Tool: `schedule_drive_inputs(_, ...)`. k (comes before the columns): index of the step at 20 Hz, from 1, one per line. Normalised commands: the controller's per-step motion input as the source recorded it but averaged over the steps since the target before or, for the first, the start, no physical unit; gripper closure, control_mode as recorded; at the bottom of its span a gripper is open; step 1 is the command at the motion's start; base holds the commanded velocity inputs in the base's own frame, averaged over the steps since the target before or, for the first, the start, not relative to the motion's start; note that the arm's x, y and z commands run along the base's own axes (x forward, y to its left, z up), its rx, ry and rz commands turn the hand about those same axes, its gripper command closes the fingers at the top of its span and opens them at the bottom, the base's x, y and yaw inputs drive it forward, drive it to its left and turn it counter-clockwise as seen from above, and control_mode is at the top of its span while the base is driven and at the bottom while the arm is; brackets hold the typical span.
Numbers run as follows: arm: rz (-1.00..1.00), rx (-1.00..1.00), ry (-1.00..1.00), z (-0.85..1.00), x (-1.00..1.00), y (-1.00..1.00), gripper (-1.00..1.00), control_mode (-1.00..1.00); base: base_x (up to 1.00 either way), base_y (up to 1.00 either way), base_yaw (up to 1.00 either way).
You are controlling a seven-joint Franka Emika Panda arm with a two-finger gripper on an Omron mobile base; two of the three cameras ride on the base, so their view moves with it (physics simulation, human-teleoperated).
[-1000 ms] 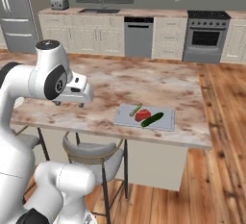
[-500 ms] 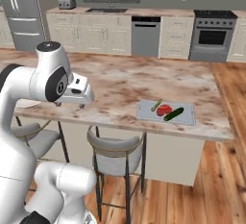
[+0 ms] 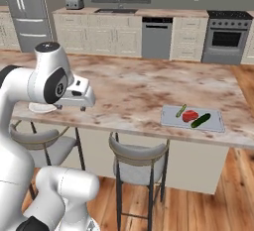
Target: Create a steak meal by picking up the steak and asparagus from the tray and placing them on the plate. Leave the cucumber on the tray.
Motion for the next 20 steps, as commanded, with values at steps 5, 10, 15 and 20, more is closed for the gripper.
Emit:
schedule_drive_inputs(5,0.0,0.0,0.0,0.0,0.0,0.0,-1.0,1.0,0.45,0.0,0.0)
schedule_drive_inputs(10,0.0,0.0,0.0,0.0,0.0,0.0,-1.0,1.0,0.53,0.0,0.0)
schedule_drive_inputs(15,0.0,0.0,0.0,0.0,0.0,0.0,-1.0,1.0,0.44,0.0,0.0)
schedule_drive_inputs(20,0.0,0.0,0.0,0.0,0.0,0.0,-1.0,1.0,0.4,0.0,0.0)
